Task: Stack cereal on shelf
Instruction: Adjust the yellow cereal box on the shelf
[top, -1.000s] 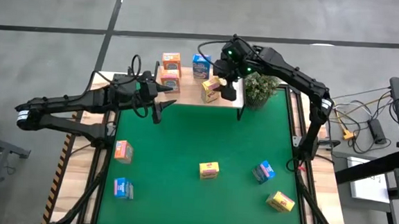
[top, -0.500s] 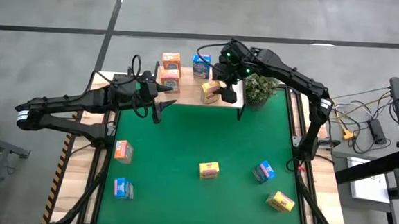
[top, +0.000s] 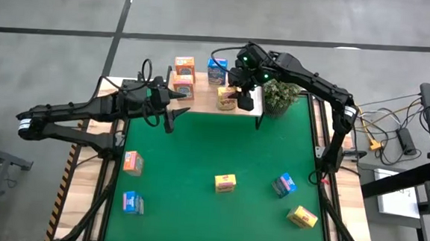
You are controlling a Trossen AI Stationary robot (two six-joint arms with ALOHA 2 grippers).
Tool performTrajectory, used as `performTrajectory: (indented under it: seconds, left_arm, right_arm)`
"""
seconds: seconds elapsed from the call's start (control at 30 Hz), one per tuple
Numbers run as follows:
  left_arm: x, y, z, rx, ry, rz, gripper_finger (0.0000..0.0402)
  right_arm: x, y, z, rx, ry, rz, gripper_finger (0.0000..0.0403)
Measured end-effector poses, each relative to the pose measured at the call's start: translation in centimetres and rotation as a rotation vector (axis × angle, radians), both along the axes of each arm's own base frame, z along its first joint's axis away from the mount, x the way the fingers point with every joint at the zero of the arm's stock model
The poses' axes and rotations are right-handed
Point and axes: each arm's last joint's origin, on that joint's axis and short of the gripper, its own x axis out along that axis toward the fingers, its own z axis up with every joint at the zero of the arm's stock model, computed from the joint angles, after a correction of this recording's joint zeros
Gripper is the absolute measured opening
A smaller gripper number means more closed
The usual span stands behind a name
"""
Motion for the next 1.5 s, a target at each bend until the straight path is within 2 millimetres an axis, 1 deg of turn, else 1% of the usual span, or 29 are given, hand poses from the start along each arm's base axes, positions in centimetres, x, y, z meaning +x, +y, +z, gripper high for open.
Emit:
performTrajectory:
  seconds: [0.13, 0.3, 0.5, 0.63, 0.8, 1.07, 1.27, 1.5]
  left_arm:
    - [0.0, 0.0, 0.0, 0.0, 0.001, 0.0, 0.0206]
    - [0.0, 0.0, 0.0, -0.001, 0.004, 0.0, 0.0206]
    - [0.0, 0.0, -0.1, -0.001, 0.006, 0.0, 0.0206]
    - [0.0, 0.0, -0.1, -0.001, 0.006, 0.0, 0.0206]
    - [0.0, 0.0, -0.1, -0.001, 0.006, 0.0, 0.0206]
    - [0.0, 0.0, -0.1, -0.001, 0.006, 0.0, 0.0206]
    - [0.0, 0.0, -0.1, -0.001, 0.006, 0.0, 0.0206]
    - [0.0, 0.0, -0.1, -0.001, 0.006, 0.0, 0.0206]
  right_arm:
    - [-0.7, -1.0, 0.4, -0.007, -0.01, -0.033, 0.0176]
    - [-2.1, -3.2, 0.7, -0.019, -0.016, -0.095, 0.0176]
    - [-4.3, -6.2, 0.8, -0.033, -0.022, -0.183, 0.0176]
    - [-5.3, -7.4, 0.8, -0.032, -0.031, -0.204, 0.0176]
    - [-5.8, -8.2, 1.0, -0.018, -0.075, -0.181, 0.0176]
    - [-5.7, -8.2, 0.9, -0.039, -0.075, -0.154, 0.0176]
    - [-5.2, -9.0, -0.3, -0.02, -0.048, -0.162, 0.0176]
    - [-5.0, -9.2, -0.6, -0.027, -0.043, -0.156, 0.0176]
